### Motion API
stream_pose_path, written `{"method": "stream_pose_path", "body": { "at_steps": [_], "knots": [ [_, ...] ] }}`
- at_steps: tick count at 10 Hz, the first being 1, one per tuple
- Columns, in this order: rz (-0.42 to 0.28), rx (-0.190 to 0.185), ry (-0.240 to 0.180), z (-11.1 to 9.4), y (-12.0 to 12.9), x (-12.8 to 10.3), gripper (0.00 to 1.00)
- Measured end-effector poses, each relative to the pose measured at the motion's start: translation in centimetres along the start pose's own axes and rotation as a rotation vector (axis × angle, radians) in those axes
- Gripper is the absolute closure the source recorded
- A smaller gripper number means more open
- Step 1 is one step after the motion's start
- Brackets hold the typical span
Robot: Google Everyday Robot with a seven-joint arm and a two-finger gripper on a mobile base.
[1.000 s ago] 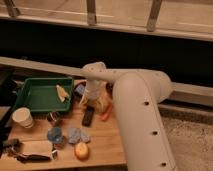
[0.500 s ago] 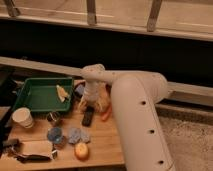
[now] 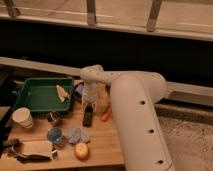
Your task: Wipe tray with eraser
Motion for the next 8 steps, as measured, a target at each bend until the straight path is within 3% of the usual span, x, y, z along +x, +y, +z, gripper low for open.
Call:
{"method": "stream_pose_path", "body": {
  "at_steps": [2,4,8],
  "knots": [
    [-0.008,-0.007,-0.041,-1.9,-0.4,0.0,0.98],
    [-0.017,-0.016,-0.094,-4.7,-0.3,0.2,1.00],
    [-0.055,-0.020,-0.258,-13.3,0.7,0.1,1.00]
  ]
}}
